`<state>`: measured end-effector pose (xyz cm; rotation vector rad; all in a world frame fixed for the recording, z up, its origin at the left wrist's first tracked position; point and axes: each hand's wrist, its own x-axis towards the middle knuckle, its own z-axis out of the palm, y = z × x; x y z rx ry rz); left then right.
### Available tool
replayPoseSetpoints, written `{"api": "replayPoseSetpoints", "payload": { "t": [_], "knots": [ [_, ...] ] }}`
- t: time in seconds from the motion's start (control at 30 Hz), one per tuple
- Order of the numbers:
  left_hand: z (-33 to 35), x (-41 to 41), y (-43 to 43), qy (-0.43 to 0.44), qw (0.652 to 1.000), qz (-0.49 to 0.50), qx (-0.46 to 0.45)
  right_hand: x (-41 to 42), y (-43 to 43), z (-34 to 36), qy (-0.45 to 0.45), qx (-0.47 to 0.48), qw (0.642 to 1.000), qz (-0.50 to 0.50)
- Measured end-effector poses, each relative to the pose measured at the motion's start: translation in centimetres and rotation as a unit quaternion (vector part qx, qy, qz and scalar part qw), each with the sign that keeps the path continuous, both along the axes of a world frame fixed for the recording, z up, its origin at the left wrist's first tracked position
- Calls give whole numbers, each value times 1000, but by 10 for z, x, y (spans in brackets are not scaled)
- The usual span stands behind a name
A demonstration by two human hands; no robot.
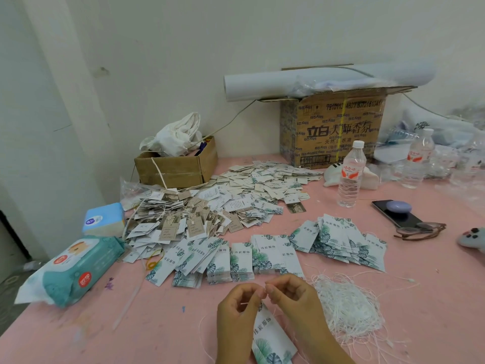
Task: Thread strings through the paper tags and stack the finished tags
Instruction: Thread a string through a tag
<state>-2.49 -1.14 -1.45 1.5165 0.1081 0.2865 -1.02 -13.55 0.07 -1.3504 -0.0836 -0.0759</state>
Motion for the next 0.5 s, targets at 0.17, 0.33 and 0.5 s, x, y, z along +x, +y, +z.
{"api": "replayPoseSetpoints", "payload": {
  "t": [0.17, 0.33, 0.5],
  "knots": [
    [1, -1, 0, -3, 1000, 4, 15, -1, 1, 0, -6, -31, 999, 3],
    [2, -1, 3, -3, 1000, 1, -2, -1, 0, 1, 0, -11, 1000, 20],
    [5, 0, 5, 0, 997, -20, -79, 1, -2, 0, 30, 20, 997, 70]
  ]
}}
